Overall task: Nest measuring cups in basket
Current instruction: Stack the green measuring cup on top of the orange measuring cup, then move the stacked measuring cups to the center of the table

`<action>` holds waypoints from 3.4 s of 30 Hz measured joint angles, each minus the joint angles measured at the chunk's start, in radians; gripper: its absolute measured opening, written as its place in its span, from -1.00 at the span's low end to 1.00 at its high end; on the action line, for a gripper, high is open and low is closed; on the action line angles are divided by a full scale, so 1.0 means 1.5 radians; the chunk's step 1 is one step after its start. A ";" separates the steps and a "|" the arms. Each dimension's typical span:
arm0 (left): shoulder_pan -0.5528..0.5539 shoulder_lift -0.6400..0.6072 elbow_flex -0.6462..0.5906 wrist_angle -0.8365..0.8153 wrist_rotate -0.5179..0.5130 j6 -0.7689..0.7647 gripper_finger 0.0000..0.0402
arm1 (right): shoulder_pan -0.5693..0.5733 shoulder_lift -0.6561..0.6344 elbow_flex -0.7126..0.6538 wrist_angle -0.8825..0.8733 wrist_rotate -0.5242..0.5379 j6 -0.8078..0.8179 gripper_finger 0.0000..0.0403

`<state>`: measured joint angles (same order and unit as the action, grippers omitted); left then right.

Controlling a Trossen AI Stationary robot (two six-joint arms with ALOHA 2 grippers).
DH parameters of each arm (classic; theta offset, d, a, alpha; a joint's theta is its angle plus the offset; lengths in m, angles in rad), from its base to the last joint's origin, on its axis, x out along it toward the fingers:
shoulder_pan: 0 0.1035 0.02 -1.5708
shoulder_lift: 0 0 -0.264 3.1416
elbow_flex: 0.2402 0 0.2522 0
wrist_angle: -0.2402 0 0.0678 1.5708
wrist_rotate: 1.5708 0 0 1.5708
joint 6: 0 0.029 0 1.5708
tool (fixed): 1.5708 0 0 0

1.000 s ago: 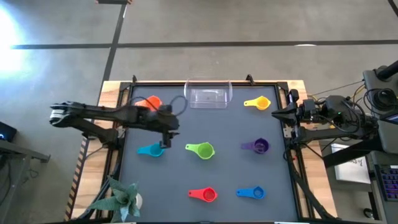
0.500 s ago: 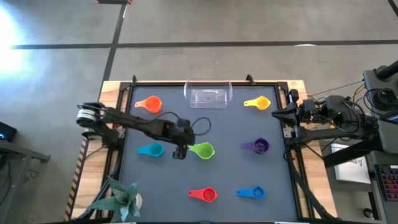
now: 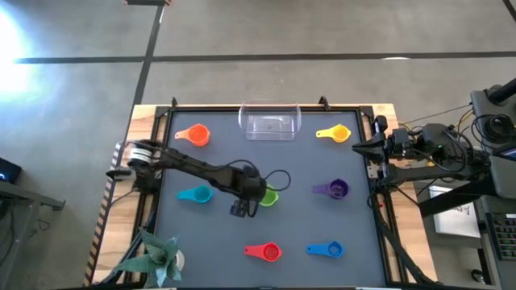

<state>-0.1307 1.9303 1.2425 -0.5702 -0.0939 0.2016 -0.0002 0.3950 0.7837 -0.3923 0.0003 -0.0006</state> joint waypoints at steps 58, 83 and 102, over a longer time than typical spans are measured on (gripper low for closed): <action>0.553 -0.623 -0.272 -0.186 -0.054 0.207 -0.42 | 0.000 0.000 0.000 0.000 0.000 0.000 -0.89; 0.668 -0.488 -0.267 -0.221 -0.070 0.259 -0.42 | 0.000 0.000 0.000 0.000 0.000 0.000 -0.89; 0.698 -0.428 -0.262 -0.213 -0.086 0.257 -0.13 | 0.000 0.000 0.000 0.000 0.000 0.000 -0.89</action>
<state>0.9165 1.2877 0.8488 -0.8891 -0.2229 0.5878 -0.0002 0.3952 0.7841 -0.3923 0.0006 -0.0006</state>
